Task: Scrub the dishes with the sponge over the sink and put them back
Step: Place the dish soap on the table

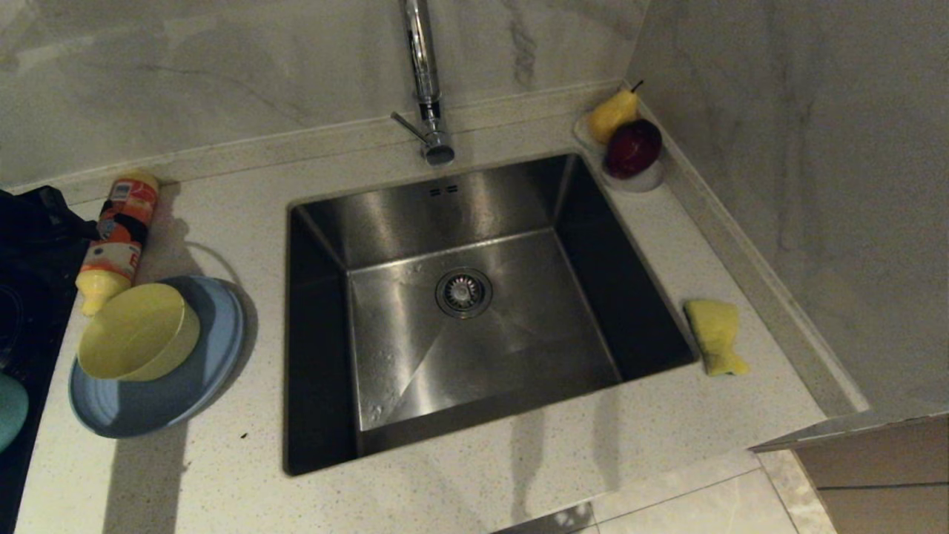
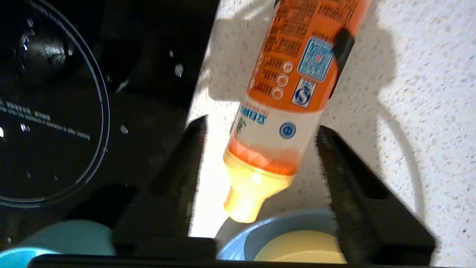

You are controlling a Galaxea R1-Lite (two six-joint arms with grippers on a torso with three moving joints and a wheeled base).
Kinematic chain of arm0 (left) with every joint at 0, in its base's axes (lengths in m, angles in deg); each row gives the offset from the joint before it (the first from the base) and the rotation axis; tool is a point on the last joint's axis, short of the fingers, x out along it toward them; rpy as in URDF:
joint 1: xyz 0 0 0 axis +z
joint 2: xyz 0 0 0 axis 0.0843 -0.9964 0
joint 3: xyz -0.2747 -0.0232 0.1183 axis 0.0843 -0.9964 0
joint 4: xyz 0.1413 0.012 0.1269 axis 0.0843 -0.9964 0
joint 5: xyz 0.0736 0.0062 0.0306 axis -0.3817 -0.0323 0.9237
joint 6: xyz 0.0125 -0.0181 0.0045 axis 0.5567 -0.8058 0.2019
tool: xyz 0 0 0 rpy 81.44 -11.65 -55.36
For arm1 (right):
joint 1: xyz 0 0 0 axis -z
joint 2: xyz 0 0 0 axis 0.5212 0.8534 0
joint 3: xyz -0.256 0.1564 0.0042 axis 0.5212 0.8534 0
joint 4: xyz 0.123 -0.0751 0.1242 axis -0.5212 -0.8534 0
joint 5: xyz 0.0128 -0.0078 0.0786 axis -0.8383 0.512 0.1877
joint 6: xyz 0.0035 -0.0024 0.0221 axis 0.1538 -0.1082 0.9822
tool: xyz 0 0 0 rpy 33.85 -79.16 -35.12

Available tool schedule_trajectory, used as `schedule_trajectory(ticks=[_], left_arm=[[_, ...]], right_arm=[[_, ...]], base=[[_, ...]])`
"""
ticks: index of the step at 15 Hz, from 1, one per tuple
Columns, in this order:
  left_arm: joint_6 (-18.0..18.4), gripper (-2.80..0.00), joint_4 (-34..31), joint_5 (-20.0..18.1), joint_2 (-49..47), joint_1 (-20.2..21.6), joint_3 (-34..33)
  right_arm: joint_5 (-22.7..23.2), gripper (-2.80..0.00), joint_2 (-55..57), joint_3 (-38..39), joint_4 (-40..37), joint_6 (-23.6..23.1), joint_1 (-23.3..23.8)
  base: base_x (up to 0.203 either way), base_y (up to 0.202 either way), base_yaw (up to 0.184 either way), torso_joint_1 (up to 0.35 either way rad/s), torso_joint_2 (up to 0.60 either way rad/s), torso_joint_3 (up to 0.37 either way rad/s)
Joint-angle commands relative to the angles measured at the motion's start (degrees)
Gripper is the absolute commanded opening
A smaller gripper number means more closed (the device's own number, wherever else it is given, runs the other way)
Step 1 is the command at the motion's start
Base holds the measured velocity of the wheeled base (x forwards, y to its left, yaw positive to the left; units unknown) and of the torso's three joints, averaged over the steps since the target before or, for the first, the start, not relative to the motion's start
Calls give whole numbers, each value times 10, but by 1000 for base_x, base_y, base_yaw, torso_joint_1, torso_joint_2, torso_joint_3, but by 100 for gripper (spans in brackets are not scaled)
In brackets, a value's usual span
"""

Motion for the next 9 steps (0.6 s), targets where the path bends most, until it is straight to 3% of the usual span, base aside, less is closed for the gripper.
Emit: schedule_trajectory(ticks=[1,9], left_arm=[[-1,0,-28,-1,-2,0,1],[-34,0,-33,-6,-34,0,2]], right_arm=[[0,-280,-1,0,0,0,0],[0,-280,-1,0,0,0,0]], base=[[0,0,0,0,0,0],[0,0,0,0,0,0]])
